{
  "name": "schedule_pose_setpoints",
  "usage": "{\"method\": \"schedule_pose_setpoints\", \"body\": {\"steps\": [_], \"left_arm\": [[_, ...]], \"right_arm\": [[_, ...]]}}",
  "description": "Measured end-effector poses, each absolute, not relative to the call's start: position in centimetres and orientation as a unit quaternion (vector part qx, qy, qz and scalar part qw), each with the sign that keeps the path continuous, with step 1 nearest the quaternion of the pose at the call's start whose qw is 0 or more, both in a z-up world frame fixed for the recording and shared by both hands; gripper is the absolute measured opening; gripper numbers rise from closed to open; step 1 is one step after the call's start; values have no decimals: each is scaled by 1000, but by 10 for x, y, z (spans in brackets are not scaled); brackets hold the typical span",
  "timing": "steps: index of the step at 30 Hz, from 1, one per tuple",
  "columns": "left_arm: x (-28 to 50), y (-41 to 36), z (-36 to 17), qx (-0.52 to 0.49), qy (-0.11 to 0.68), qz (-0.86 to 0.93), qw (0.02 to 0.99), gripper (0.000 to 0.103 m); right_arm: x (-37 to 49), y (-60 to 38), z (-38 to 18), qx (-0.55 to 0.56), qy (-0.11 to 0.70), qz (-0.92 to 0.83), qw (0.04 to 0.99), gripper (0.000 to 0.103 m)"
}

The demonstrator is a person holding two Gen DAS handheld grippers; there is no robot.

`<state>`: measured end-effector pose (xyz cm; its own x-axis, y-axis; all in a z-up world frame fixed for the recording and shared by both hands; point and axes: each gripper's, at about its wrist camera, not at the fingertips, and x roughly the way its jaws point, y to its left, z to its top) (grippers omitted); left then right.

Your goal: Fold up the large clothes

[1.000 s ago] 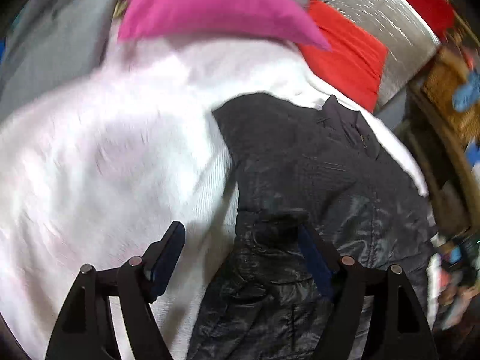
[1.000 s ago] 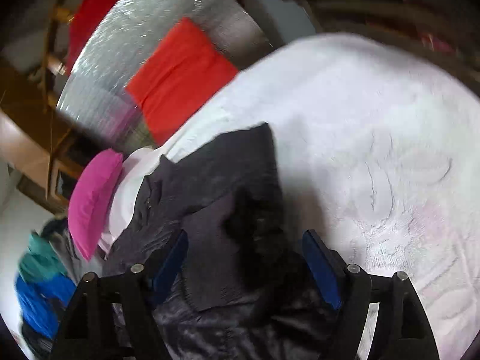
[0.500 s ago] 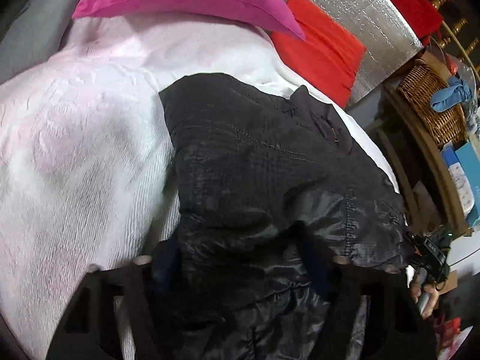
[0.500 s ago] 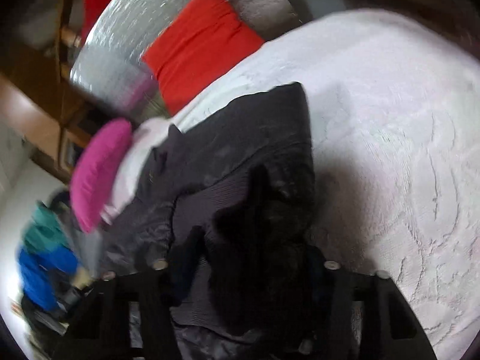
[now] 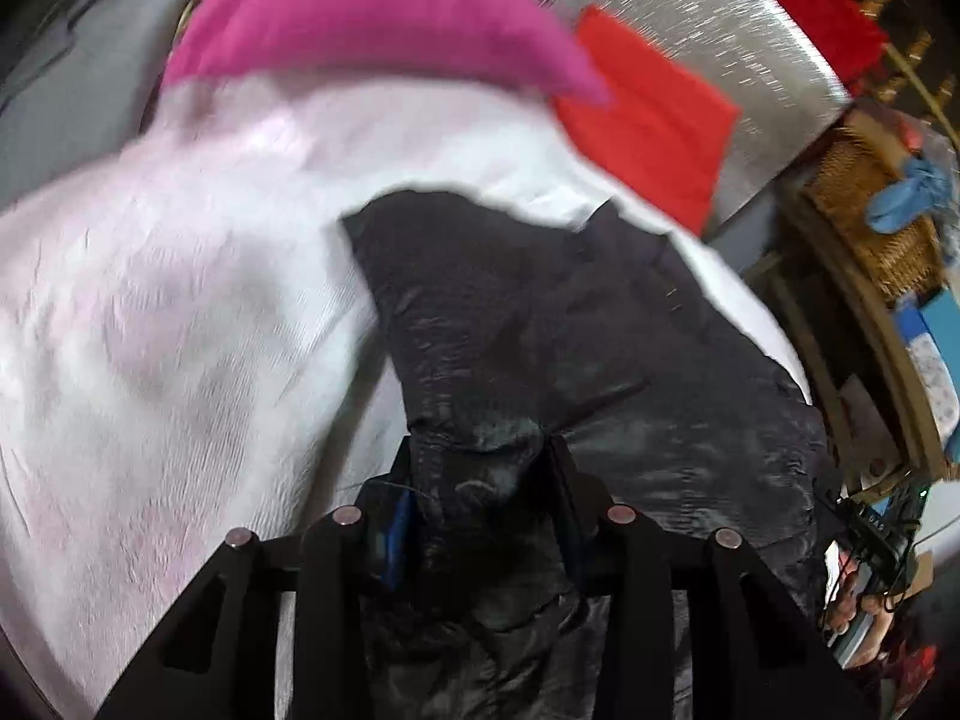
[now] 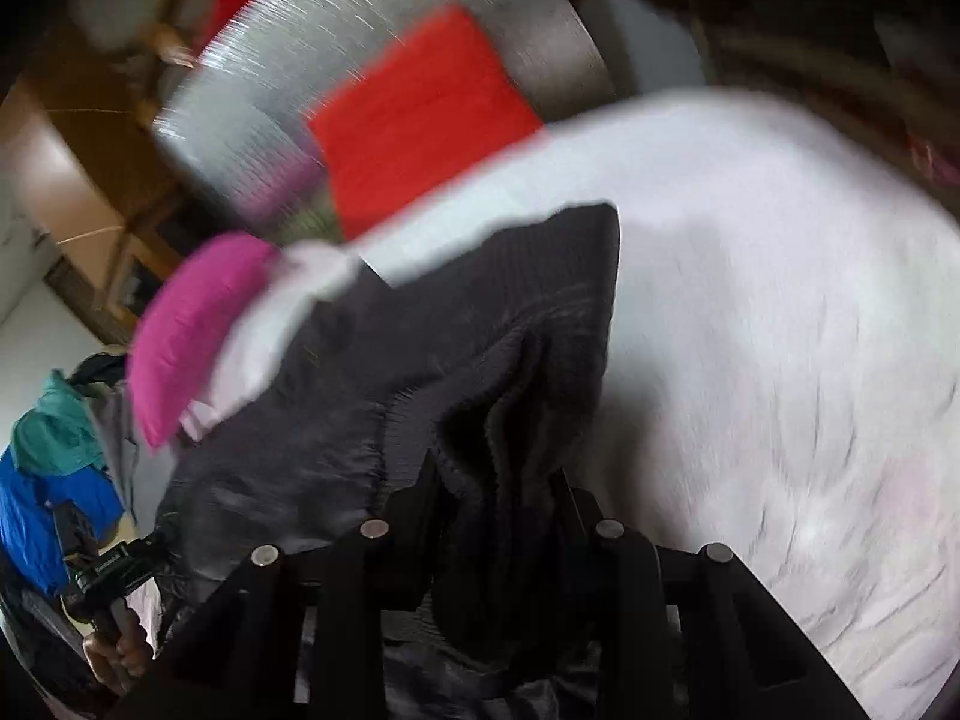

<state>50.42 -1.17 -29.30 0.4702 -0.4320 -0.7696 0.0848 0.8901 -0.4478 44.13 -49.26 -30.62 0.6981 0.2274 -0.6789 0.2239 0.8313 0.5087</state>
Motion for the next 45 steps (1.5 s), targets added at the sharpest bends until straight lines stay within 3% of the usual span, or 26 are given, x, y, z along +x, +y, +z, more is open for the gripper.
{"method": "schedule_pose_setpoints", "body": {"steps": [2,5,7,14,16,17,19,22,26,30,34,36,37,38,39,45], "left_arm": [[507,-9,-297,-179,508,-148,830,61],[505,-1,-289,-184,492,-142,839,66],[506,5,-287,-197,489,-139,838,77],[512,4,-315,-229,525,-171,802,78],[509,-5,-316,-226,521,-182,803,77],[508,-10,-315,-217,513,-181,810,74],[506,-16,-312,-198,503,-176,822,46],[500,-20,-299,-180,478,-172,842,36],[488,-27,-273,-157,439,-191,864,34],[496,-25,-286,-131,476,-164,854,35],[507,-23,-302,-132,519,-137,833,55],[507,-19,-292,-131,512,-133,838,57],[506,-16,-288,-134,507,-133,841,63],[505,-11,-283,-143,501,-132,843,67],[504,-7,-281,-153,497,-133,844,71],[507,11,-299,-205,524,-146,814,71]], "right_arm": [[442,-501,-311,326,390,9,861,40],[437,-513,-301,368,372,15,852,83],[431,-518,-297,371,352,8,859,85],[439,-526,-328,403,371,24,836,85],[441,-514,-325,366,366,30,855,69],[444,-503,-321,338,377,38,862,47],[444,-491,-314,298,379,27,876,43],[437,-474,-289,246,360,12,900,34],[415,-467,-248,219,300,10,928,28],[415,-481,-265,232,330,-15,915,28],[427,-490,-296,252,382,-36,889,29],[425,-496,-289,280,374,-22,884,36],[422,-501,-286,295,369,-19,881,45],[419,-508,-284,314,361,-16,878,72],[413,-512,-283,327,353,-19,876,90],[415,-518,-293,366,350,-10,862,91]]}}
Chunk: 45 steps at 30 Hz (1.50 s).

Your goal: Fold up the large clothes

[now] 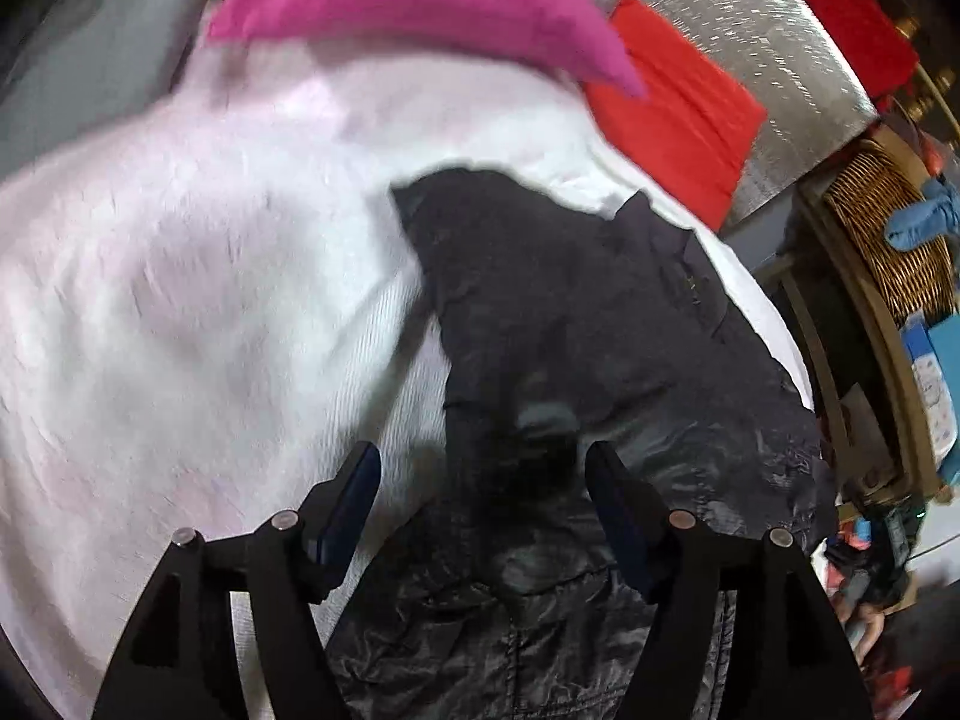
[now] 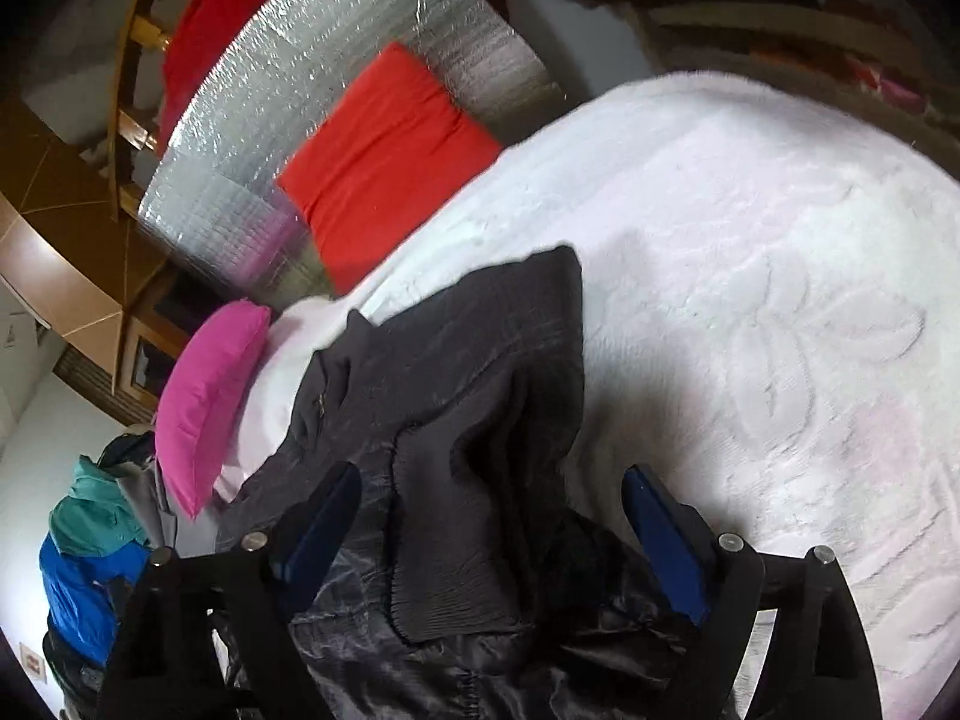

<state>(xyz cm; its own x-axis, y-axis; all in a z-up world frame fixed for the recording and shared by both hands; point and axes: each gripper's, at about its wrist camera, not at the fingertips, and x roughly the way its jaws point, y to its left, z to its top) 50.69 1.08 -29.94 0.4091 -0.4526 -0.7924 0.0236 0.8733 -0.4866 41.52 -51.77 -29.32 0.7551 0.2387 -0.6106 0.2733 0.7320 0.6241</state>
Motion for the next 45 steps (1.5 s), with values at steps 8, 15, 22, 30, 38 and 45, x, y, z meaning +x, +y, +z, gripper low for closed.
{"method": "schedule_pose_setpoints", "body": {"steps": [8,15,22,30,38,45], "left_arm": [[498,-4,-292,-193,493,-174,830,31],[498,-7,-290,-171,500,-161,834,30],[495,4,-290,-169,530,-131,820,54],[479,20,-289,-212,527,-166,806,61],[482,7,-293,-192,520,-173,814,38],[477,7,-274,-178,486,-193,834,31]], "right_arm": [[423,-472,-280,236,352,-28,905,33],[413,-480,-266,236,319,-51,917,29],[415,-498,-286,298,358,-37,884,47],[401,-502,-291,340,359,-37,869,88],[428,-464,-304,246,404,-43,880,48],[410,-447,-252,202,340,-45,917,38]]}}
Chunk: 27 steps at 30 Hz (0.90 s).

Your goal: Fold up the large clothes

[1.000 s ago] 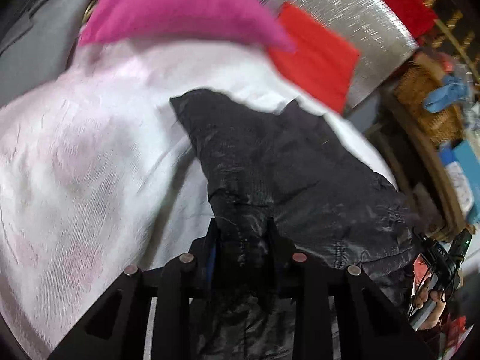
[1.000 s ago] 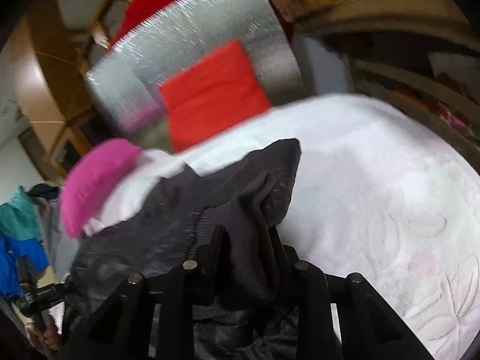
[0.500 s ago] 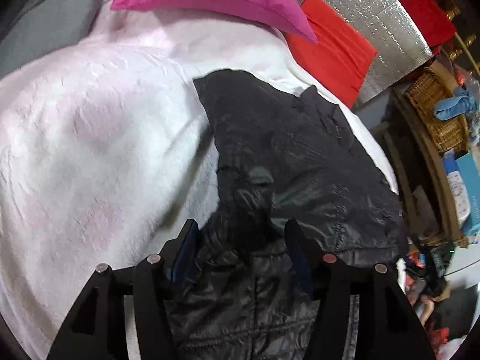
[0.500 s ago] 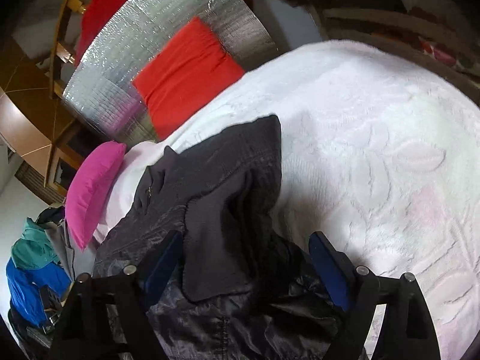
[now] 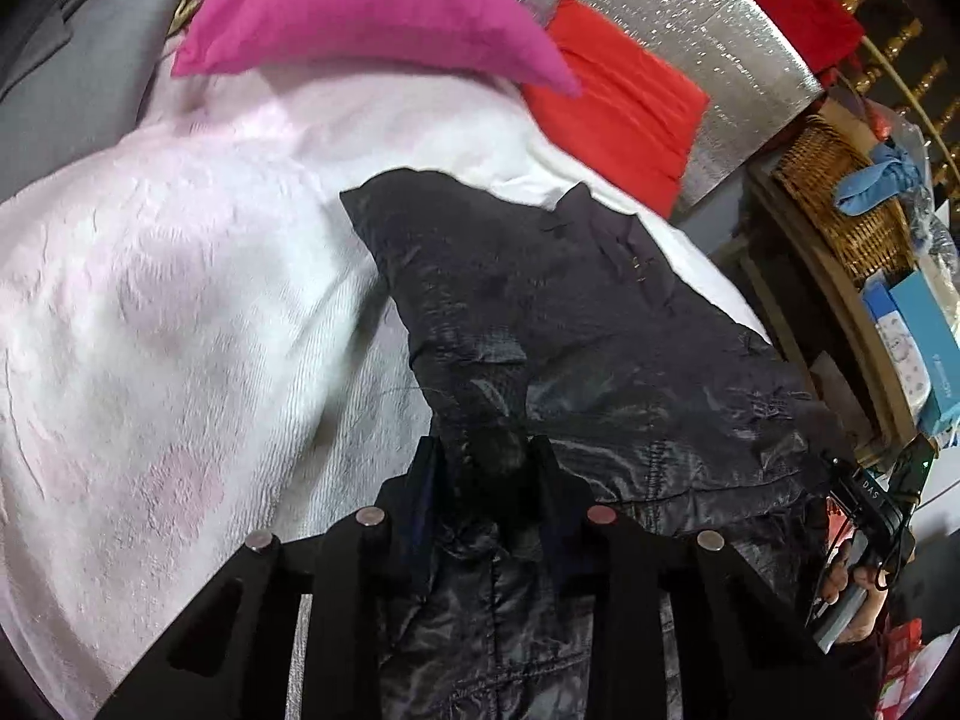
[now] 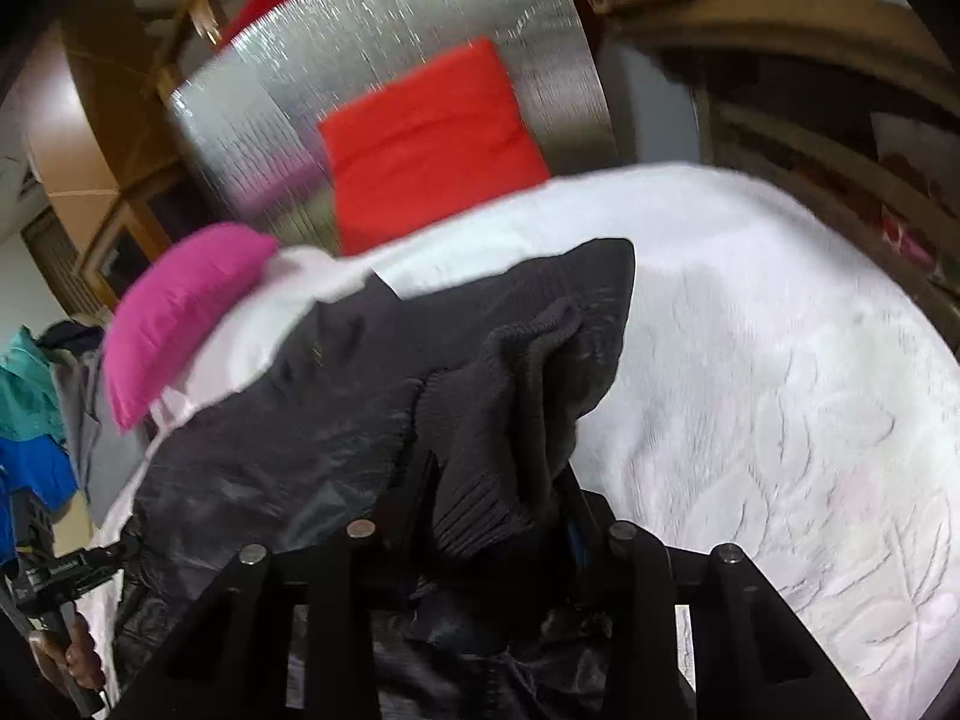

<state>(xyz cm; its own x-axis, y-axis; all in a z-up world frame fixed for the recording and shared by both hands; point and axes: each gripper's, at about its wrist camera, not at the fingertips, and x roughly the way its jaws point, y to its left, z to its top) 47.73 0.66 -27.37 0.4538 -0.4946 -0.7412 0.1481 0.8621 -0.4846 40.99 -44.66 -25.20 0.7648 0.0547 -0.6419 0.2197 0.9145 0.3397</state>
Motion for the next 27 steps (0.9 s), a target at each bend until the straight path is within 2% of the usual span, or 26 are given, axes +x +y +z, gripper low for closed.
{"method": "schedule_pose_setpoints", "body": {"steps": [3,5,7,8,11,12,14,27], "left_arm": [[481,10,-283,-178,507,-176,825,32],[483,10,-294,-170,533,-160,813,39],[484,8,-298,-159,554,-146,804,54],[482,9,-297,-158,555,-144,804,54],[476,16,-285,-168,544,-147,809,55],[474,18,-283,-171,542,-147,810,57],[468,22,-278,-174,543,-146,808,61],[412,39,-274,-149,560,-147,802,64]], "right_arm": [[416,-451,-265,201,368,-60,906,38],[423,-456,-287,205,407,-71,888,38],[423,-460,-291,215,413,-67,882,40],[420,-463,-287,226,407,-60,883,43],[405,-473,-277,249,395,-59,882,74],[400,-477,-275,257,390,-61,882,77],[391,-484,-272,268,382,-66,882,77],[354,-504,-269,304,385,-50,870,77]]}}
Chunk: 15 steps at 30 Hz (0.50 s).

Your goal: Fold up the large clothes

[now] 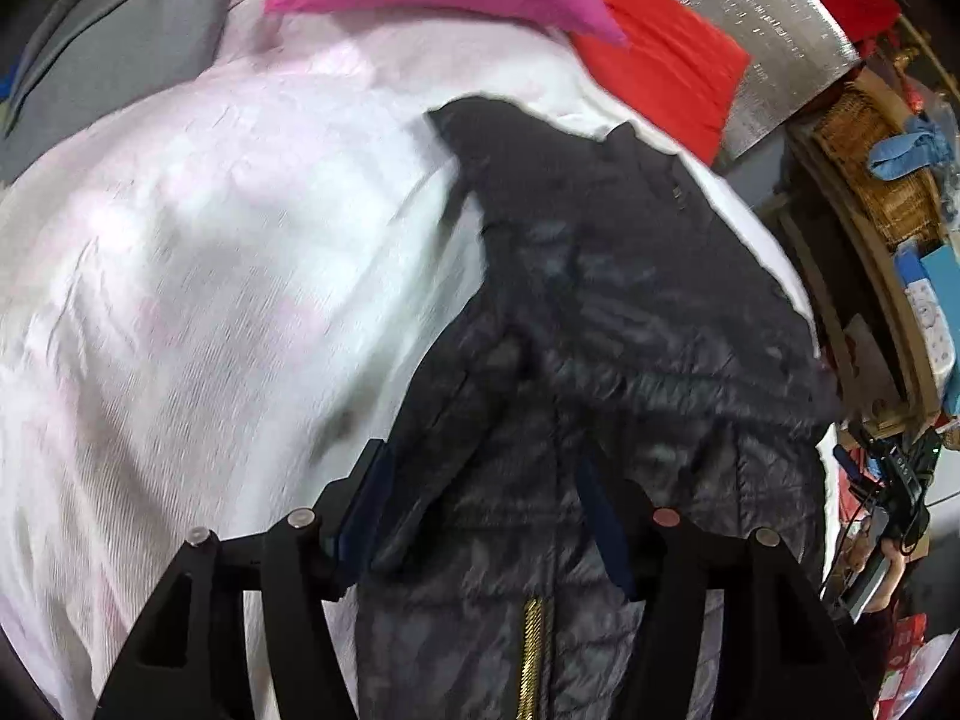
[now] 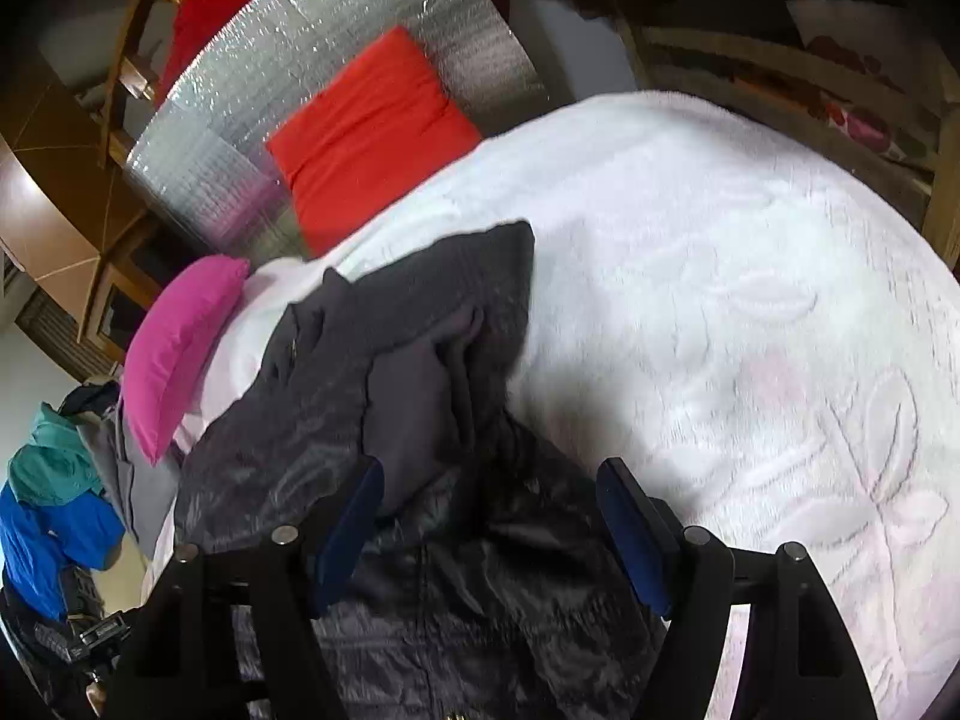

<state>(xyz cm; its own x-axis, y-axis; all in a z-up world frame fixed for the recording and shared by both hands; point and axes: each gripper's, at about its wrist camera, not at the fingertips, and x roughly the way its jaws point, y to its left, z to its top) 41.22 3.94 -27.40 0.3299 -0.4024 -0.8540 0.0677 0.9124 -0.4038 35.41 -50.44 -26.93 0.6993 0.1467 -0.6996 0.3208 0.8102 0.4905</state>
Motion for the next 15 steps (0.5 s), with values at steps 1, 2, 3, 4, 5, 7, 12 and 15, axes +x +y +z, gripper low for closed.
{"method": "schedule_pose_setpoints", "body": {"steps": [1,2,3,4,5,7,12,15], "left_arm": [[409,41,-276,-149,561,-150,800,64],[407,41,-276,-147,561,-151,800,64],[403,43,-277,-143,561,-149,802,64],[400,45,-277,-142,559,-148,803,64],[398,47,-277,-143,556,-148,806,64],[394,52,-276,-152,553,-143,807,64],[397,62,-270,-217,525,-151,809,64],[409,52,-267,-229,509,-151,816,64]], "right_arm": [[352,-504,-271,300,392,-52,868,77],[351,-503,-273,297,398,-52,866,77],[350,-503,-275,294,404,-50,865,77],[349,-502,-277,293,406,-48,865,77],[345,-503,-277,291,403,-48,866,77],[341,-504,-279,293,401,-48,866,77],[340,-509,-280,323,387,-39,863,77],[349,-509,-281,330,381,-39,863,77]]}}
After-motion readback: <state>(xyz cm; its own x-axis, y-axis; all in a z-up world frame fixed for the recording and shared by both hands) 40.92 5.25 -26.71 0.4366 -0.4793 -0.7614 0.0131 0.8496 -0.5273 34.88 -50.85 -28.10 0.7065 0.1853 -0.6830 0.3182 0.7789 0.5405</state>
